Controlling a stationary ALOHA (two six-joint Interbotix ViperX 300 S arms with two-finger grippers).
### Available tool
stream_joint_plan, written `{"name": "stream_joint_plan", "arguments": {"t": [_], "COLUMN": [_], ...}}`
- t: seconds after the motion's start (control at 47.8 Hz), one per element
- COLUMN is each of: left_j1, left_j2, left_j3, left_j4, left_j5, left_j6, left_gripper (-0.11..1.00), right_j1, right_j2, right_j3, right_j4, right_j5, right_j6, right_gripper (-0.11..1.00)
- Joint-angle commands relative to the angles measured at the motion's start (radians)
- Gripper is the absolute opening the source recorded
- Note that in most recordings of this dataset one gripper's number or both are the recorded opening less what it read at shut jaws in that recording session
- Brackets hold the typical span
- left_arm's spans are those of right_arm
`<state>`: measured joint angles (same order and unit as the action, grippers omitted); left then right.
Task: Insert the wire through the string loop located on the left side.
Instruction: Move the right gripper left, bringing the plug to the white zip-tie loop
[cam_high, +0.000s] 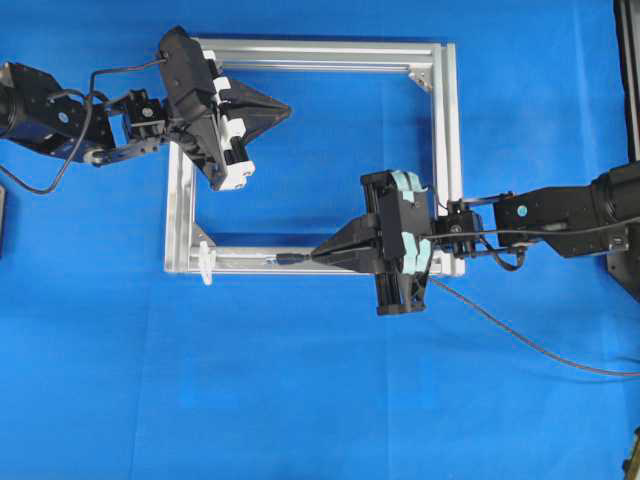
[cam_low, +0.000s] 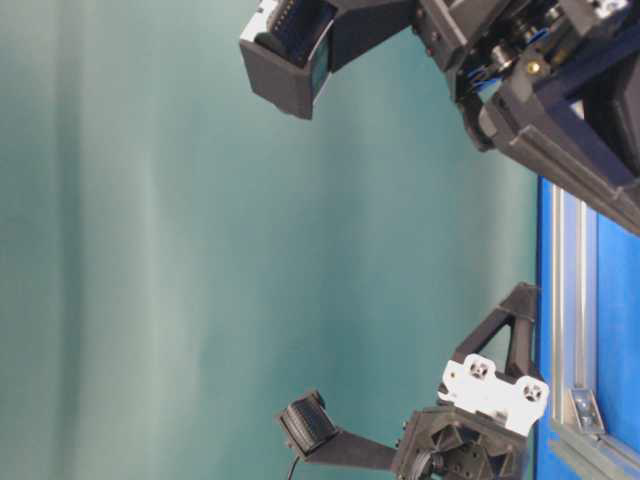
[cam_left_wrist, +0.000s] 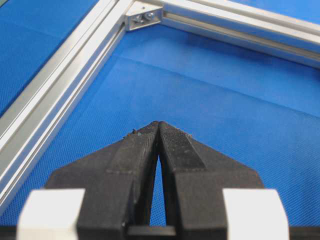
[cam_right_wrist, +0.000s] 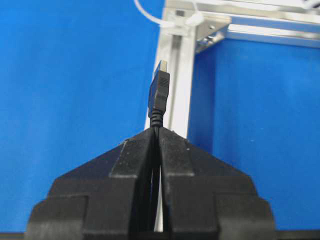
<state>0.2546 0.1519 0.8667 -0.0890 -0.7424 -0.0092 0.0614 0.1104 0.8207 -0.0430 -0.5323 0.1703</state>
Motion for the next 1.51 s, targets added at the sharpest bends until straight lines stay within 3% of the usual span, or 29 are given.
{"name": "stream_joint_plan", "arguments": {"t": [0.0, 0.209, 0.817, 1.487], "left_j1": [-0.005, -0.008, -0.008, -0.009], "left_j2": [-0.034, -0.034, -0.035, -0.037], "left_j3": [-0.012, -0.015, -0.009, -0.011], "left_j4": [0.003, 0.003, 0.003, 0.003], "left_j5": [-0.005, -0.005, -0.005, -0.006], "left_j6": [-0.002, -0.002, -0.002, -0.002], "left_gripper": [0.0, 0.0, 0.0, 0.0], "right_j1": [-0.005, -0.006, 0.002, 0.006], "right_j2": [-0.031, -0.012, 0.14, 0.158], "right_j3": [-0.009, -0.032, -0.241, -0.262], "right_j4": [0.002, 0.002, 0.0, 0.0], "right_j5": [-0.008, -0.012, 0.029, 0.04], "right_j6": [-0.002, -0.002, -0.002, -0.002], "right_gripper": [0.0, 0.0, 0.0, 0.0]}}
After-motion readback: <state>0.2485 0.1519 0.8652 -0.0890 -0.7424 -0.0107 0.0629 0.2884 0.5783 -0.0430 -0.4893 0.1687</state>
